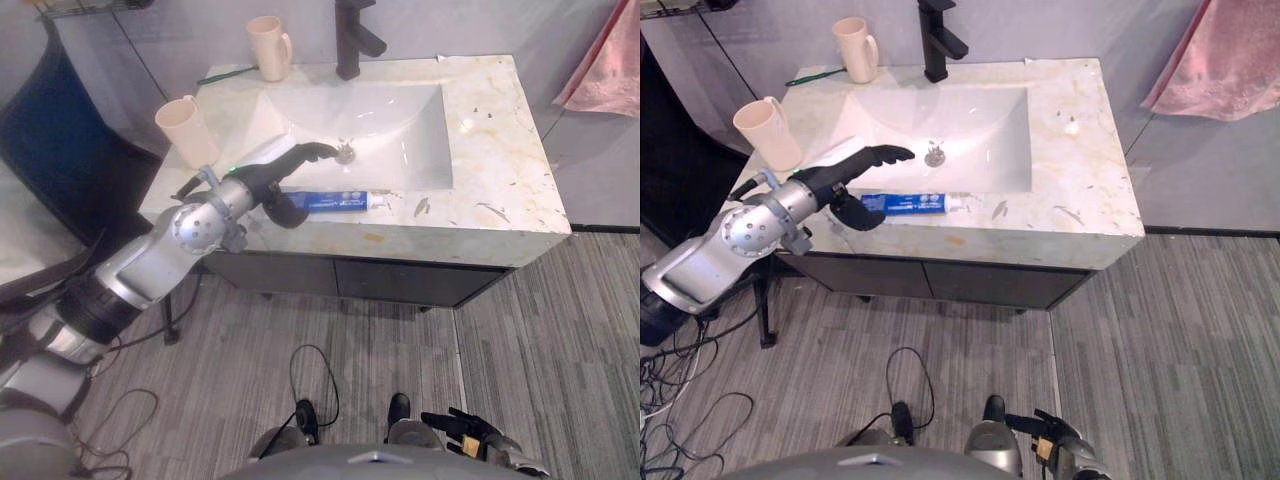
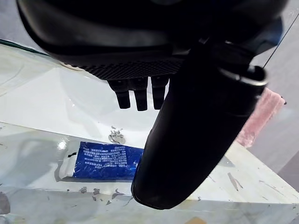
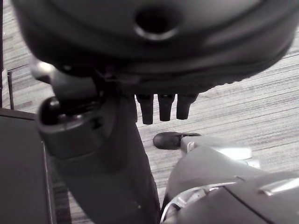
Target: Organize the bathroom.
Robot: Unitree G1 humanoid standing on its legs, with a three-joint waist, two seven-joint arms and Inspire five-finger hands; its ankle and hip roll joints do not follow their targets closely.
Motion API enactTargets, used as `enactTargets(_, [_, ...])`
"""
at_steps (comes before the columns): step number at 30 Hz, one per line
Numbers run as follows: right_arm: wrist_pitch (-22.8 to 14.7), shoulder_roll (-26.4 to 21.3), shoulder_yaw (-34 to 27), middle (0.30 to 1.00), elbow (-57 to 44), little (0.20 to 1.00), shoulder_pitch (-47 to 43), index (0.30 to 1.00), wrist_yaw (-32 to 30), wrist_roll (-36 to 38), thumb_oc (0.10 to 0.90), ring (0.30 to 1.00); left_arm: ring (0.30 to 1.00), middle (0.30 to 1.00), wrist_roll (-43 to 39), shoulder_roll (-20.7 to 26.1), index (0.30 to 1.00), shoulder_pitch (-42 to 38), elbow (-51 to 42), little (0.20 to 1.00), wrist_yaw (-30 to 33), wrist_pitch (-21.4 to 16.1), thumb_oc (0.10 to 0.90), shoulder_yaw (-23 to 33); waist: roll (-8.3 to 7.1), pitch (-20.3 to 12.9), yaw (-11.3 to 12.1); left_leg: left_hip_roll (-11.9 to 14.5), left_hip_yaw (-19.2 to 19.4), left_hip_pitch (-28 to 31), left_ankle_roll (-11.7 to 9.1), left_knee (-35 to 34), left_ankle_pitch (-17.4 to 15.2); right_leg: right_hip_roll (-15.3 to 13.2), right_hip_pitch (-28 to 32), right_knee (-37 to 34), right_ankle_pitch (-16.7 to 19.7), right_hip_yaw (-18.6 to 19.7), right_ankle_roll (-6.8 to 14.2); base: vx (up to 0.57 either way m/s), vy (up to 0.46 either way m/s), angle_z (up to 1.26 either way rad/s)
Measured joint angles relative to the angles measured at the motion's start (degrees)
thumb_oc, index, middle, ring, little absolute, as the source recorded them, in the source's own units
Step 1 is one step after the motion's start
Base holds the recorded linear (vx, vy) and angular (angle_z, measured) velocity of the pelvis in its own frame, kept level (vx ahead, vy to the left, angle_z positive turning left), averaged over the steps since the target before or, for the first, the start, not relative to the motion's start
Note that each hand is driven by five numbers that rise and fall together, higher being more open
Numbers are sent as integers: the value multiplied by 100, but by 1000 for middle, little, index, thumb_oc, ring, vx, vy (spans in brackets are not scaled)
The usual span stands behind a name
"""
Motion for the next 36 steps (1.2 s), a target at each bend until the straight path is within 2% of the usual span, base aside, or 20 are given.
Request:
enactTargets(7, [-70, 0, -5, 900, -2, 900, 2, 900, 8, 0, 800, 900, 900, 900, 57, -50, 900, 4, -4, 900, 5, 1, 800, -8, 12, 8, -7, 5, 63, -77, 0, 115, 0, -12, -49, 1, 0, 47, -3, 8, 1, -3])
enactTargets(12, [-88, -61, -16, 900, -66, 900, -5, 900, 21, 7, 800, 900, 900, 900, 269, -81, 900, 4, -2, 900, 7, 7, 800, -15, 90, 69, -101, 2, 84, -177, -1, 229, 0, -31, -83, 1, -4, 43, -8, 6, 0, 1])
enactTargets(21, [-91, -82, -68, 900, -136, 900, -25, 900, 35, 11, 800, 900, 900, 900, 690, -174, 900, -2, 1, 900, 15, 20, 800, -46, 128, 183, -183, 2, 138, -254, -1, 397, 1, -55, -94, 2, -7, 53, -14, 0, 0, 0])
enactTargets(26, [-98, -99, -135, 900, -205, 900, -31, 900, 49, 11, 800, 900, 900, 900, 899, -177, 900, -14, -1, 900, 16, 24, 800, -82, 137, 320, -209, -8, 156, -257, -2, 407, 1, -72, -92, 2, -9, 58, -16, 0, 0, 0])
enactTargets(36, [-94, -115, -170, 900, -215, 900, -33, 900, 58, 2, 800, 900, 900, 900, 974, -174, 900, -168, 66, 900, 13, 155, 800, -129, 128, 358, -236, -11, 178, -280, -3, 490, 1, -86, -74, 5, -12, 48, -20, 0, 0, 0])
